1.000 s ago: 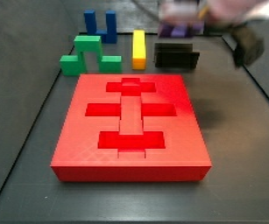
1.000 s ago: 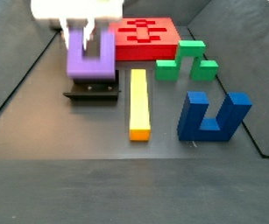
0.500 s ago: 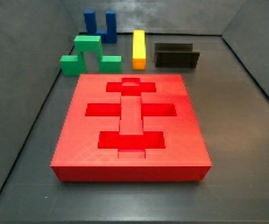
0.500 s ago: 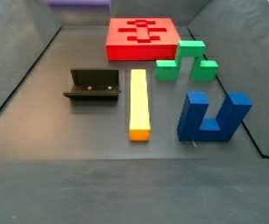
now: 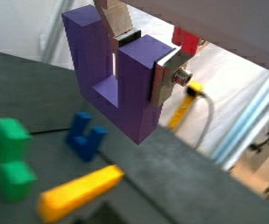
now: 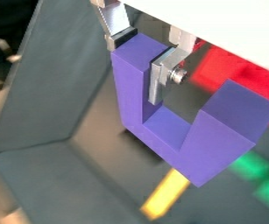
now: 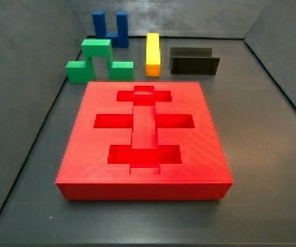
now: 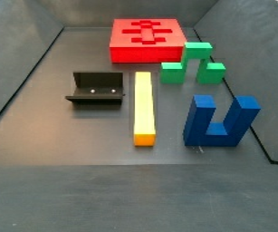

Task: Pick up the purple object. Move up. Place the purple object on the fixture. Regrasp the purple object. Move to above the board. Insert the purple object.
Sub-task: Move to above the board.

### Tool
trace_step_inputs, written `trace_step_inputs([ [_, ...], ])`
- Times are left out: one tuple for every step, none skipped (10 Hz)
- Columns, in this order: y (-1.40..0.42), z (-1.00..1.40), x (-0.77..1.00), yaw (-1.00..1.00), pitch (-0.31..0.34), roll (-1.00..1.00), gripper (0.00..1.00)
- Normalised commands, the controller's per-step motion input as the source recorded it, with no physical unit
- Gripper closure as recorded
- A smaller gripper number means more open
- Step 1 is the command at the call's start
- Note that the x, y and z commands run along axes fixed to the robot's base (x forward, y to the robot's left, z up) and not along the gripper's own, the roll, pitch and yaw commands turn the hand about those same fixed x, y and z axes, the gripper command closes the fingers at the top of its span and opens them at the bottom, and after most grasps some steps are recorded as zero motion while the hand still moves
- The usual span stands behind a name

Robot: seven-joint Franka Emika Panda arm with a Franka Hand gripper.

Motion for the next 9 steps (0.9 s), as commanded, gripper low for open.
trace_step_inputs([
  [-1.40,0.26,-1.29,0.01,0.057,-1.00,1.00],
  [-1.40,0.27,-1.31,0.02,0.053,-1.00,1.00],
  [-0.60,0.10,-0.60,0.02,0.052,-1.00,1.00],
  [-0.21,0.03,-0.24,0.02,0.054,-1.00,1.00],
  [-0.13,0.03,-0.16,0.02,0.051,-1.00,1.00],
  [-0.07,0.02,-0.13,0.03,0.026,-1.00,1.00],
  [-0.01,0.01,-0.10,0.03,0.001,-1.00,1.00],
  [0.02,0.01,-0.08,0.02,-0.013,-0.99,1.00],
  [0.02,0.00,-0.07,0.01,-0.025,-0.75,1.00],
])
